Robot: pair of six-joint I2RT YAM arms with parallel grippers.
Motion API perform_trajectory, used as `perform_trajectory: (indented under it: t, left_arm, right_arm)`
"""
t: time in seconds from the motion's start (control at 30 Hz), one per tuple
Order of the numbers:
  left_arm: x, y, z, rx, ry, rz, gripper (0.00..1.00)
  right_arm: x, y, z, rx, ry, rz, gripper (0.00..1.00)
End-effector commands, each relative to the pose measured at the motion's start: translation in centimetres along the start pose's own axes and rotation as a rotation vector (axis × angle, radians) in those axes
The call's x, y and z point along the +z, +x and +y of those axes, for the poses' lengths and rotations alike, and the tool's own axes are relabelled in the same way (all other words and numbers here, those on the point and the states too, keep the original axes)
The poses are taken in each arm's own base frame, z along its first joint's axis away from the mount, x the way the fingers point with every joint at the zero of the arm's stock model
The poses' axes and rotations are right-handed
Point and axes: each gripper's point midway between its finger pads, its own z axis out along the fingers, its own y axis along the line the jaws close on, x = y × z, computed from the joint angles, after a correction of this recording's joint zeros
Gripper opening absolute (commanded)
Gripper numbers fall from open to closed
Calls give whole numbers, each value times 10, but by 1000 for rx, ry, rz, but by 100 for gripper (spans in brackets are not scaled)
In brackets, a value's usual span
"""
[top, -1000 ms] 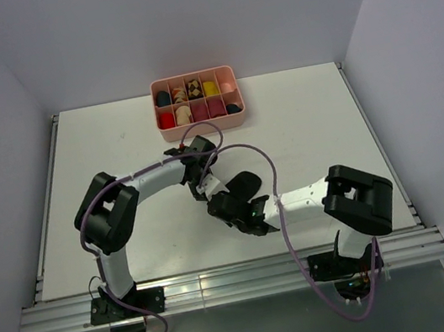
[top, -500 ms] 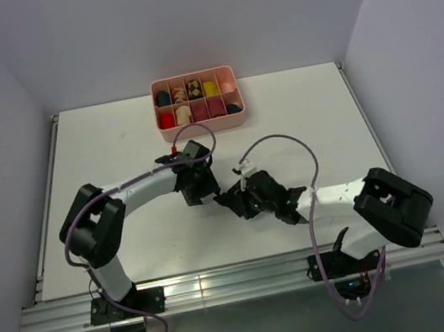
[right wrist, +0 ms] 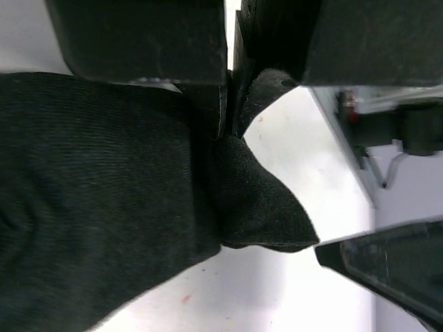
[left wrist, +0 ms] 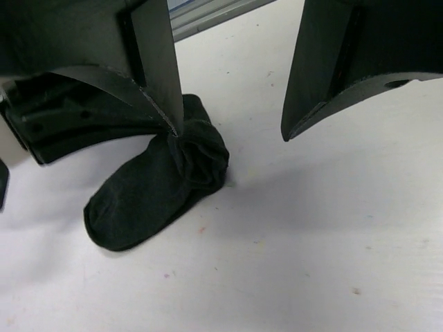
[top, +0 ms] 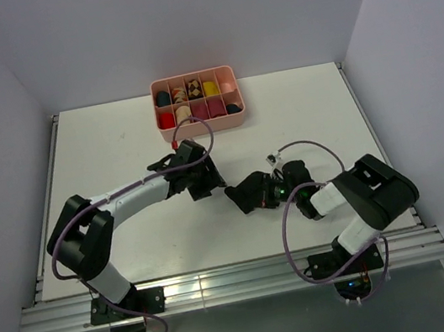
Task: Roll the socks
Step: Roll the sock at the center of the board.
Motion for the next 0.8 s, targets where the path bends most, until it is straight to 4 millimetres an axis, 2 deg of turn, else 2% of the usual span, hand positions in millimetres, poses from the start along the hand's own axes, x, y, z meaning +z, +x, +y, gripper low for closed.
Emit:
perform_trajectory:
  t: [0.0, 0.17, 0.37, 0.43, 0.77]
  left_arm:
    - [7, 9, -23, 47, 91, 36, 64]
    - [13, 16, -37, 114, 143, 58, 63]
    - [8, 14, -35, 150, 164, 17, 55]
    - [8, 14, -31, 163, 161, 7, 56]
    - [35, 23, -32, 203, 122, 54, 56]
  right_arm:
    - [-7, 20, -21, 168, 29, 61, 0]
    - [-7, 24, -35, 274, 45, 84, 0]
    - [-8, 23, -47, 329, 88, 85, 0]
    - [-8, 24, -50, 335, 102, 93, 0]
    - [-6, 25, -55, 345, 118, 117, 0]
